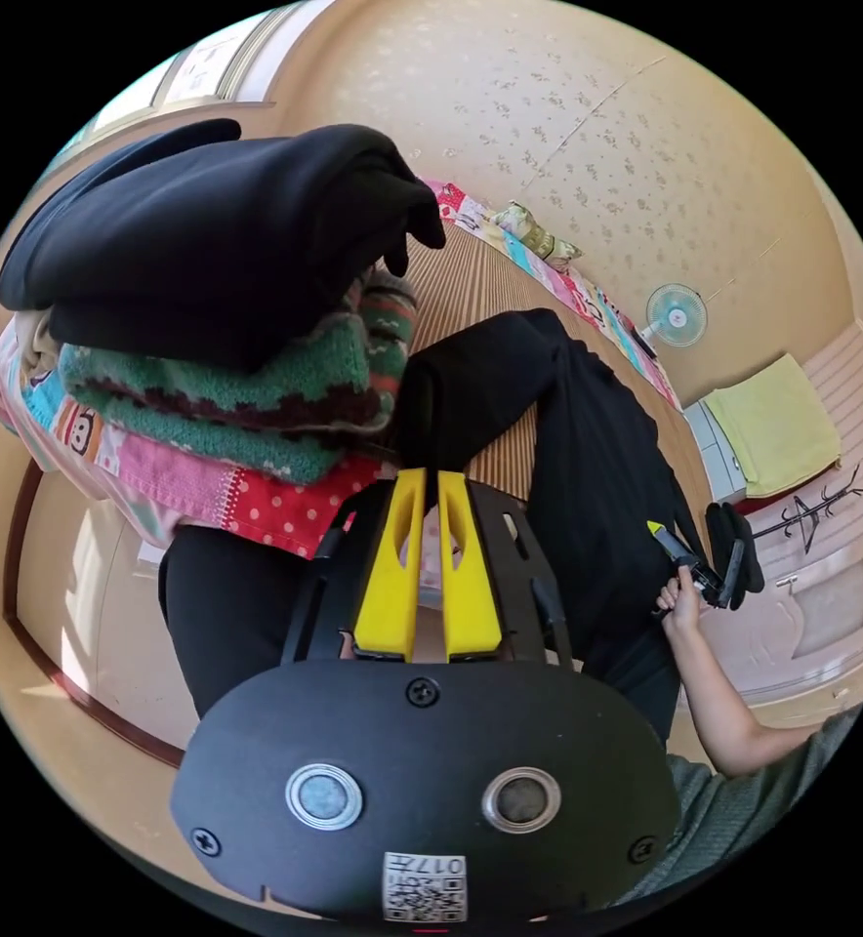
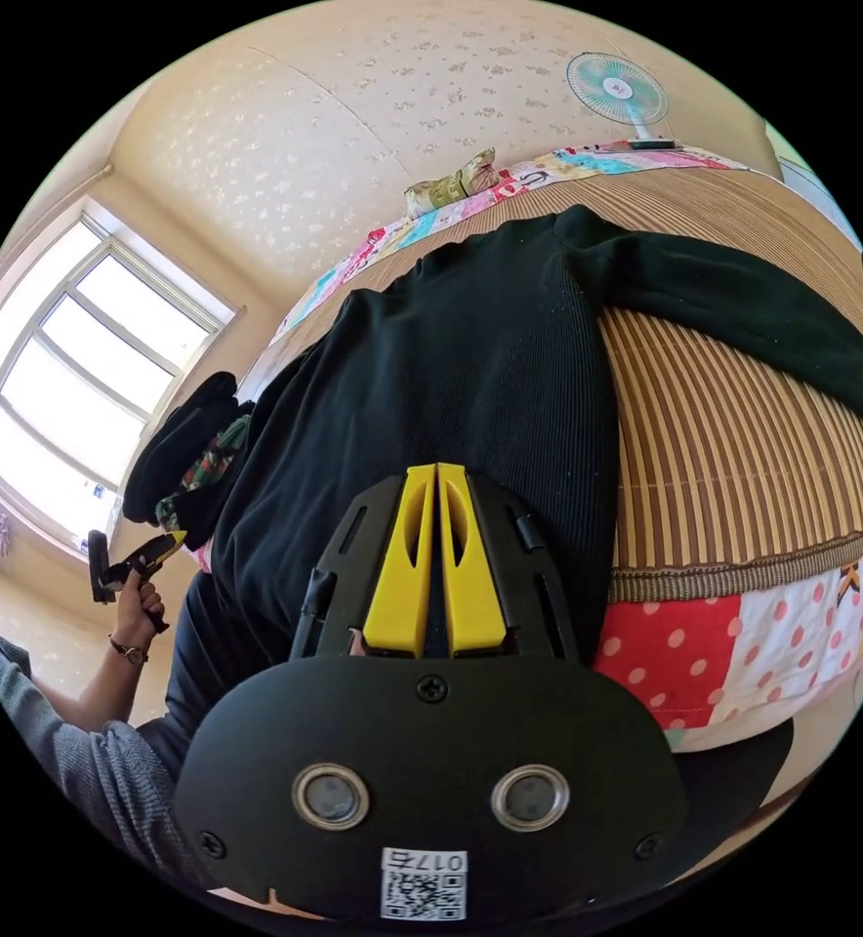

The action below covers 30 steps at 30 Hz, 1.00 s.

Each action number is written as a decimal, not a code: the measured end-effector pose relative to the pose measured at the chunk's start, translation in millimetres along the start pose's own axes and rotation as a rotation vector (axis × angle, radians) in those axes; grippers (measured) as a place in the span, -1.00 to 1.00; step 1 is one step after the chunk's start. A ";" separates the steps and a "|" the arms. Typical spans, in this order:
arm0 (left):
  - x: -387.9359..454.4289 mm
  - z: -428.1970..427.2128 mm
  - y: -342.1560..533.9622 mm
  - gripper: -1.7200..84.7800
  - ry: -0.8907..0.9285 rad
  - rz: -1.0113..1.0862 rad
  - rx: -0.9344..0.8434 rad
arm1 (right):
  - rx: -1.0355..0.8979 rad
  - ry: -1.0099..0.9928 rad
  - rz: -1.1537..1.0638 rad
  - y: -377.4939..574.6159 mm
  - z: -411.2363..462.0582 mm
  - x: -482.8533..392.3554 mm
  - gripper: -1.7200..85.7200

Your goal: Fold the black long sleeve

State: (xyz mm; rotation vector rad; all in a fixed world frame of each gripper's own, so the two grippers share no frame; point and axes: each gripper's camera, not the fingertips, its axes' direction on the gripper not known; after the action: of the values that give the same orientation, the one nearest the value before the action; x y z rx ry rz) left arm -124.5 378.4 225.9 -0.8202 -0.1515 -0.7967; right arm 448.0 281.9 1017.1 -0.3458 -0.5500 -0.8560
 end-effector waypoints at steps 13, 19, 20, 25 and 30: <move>71.7 -203.5 -134.8 -0.96 0.170 0.274 0.467 | 0.028 0.179 -0.009 -27.9 33.0 -24.5 -0.95; 167.0 -173.4 -235.8 -0.97 0.341 0.365 0.528 | 0.084 0.102 -0.019 -4.9 34.5 -24.4 -0.95; 200.9 -152.7 -257.4 -0.96 0.385 0.403 0.507 | 0.086 0.101 -0.022 -2.9 35.1 -25.3 -0.95; 366.1 -33.6 -322.1 -0.92 0.495 0.603 0.323 | 0.091 0.129 -0.050 14.0 41.6 -37.8 -0.95; 462.9 104.4 -330.0 -0.81 0.661 0.727 -0.017 | 0.090 0.100 -0.043 28.5 43.3 -39.5 -0.95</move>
State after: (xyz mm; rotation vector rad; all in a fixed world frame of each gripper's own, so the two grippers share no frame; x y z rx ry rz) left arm -6.4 48.1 685.3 -0.5280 0.7093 -0.3388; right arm 435.8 345.2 1027.1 -0.2087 -0.5027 -0.8818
